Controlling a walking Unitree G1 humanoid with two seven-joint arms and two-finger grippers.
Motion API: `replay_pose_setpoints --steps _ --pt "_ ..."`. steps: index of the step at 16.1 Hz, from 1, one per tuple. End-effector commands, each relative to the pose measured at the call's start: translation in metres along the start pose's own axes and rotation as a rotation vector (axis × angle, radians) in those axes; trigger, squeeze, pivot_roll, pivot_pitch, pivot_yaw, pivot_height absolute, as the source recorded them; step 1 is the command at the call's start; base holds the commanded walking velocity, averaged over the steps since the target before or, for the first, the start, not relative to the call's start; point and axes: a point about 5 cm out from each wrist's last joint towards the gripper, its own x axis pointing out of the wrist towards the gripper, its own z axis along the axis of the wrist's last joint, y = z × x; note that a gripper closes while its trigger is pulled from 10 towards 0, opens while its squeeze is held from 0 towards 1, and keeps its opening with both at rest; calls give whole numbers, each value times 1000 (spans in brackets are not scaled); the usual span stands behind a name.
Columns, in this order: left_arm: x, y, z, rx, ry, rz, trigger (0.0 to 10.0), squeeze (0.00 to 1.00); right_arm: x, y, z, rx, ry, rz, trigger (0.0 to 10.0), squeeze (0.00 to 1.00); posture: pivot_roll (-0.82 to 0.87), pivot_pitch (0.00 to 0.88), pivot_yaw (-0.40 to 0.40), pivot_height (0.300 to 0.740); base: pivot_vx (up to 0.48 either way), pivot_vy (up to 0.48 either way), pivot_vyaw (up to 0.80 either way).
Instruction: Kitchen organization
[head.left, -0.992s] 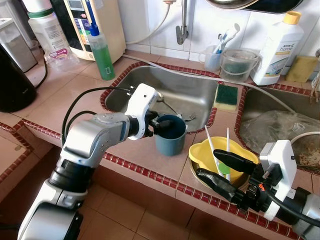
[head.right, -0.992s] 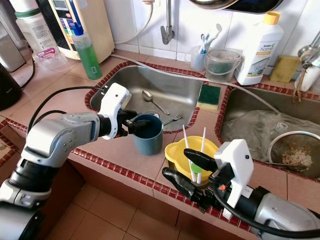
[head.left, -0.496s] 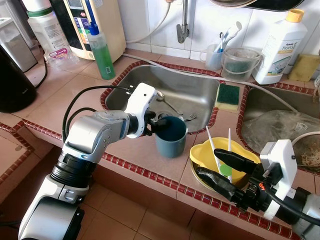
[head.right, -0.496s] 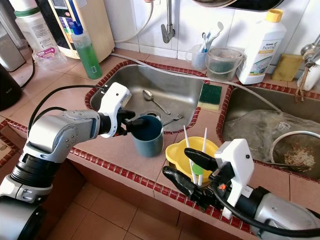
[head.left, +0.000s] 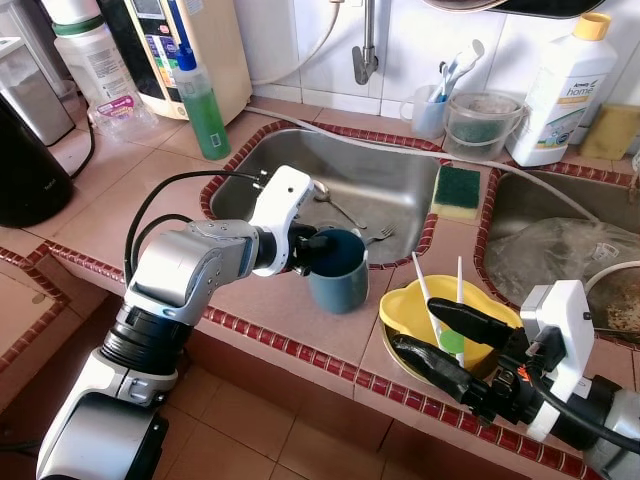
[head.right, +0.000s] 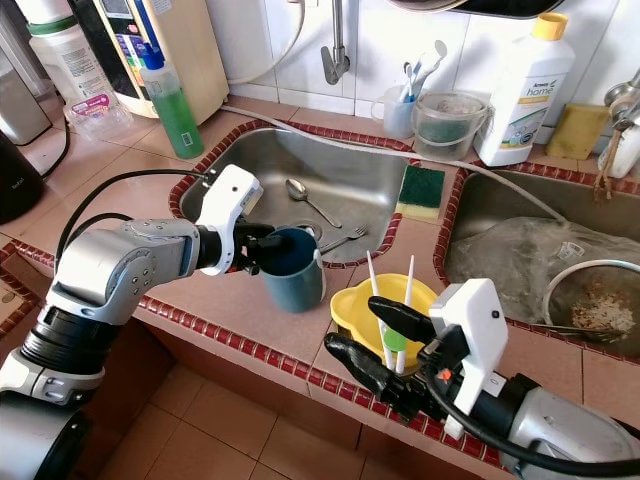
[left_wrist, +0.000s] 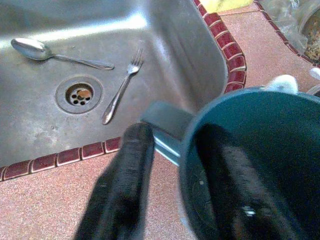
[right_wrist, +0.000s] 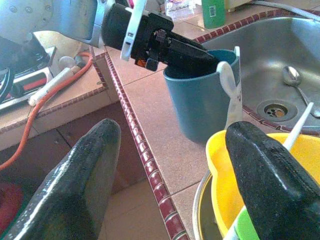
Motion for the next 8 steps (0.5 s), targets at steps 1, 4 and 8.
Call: replay_pose_setpoints --steps 1,4,8 --pt "-3 5 3 14 -2 28 0 0 1 4 2 -22 -4 13 10000 0 -294 114 120 740 0 0 0" --pt "-5 8 3 10 -8 41 0 0 1 3 2 -26 -8 15 10000 0 -291 107 115 740 0 0 0" --pt "-4 6 2 2 -15 42 0 0 5 -1 5 -46 -14 14 10000 0 -289 95 100 740 0 0 0"
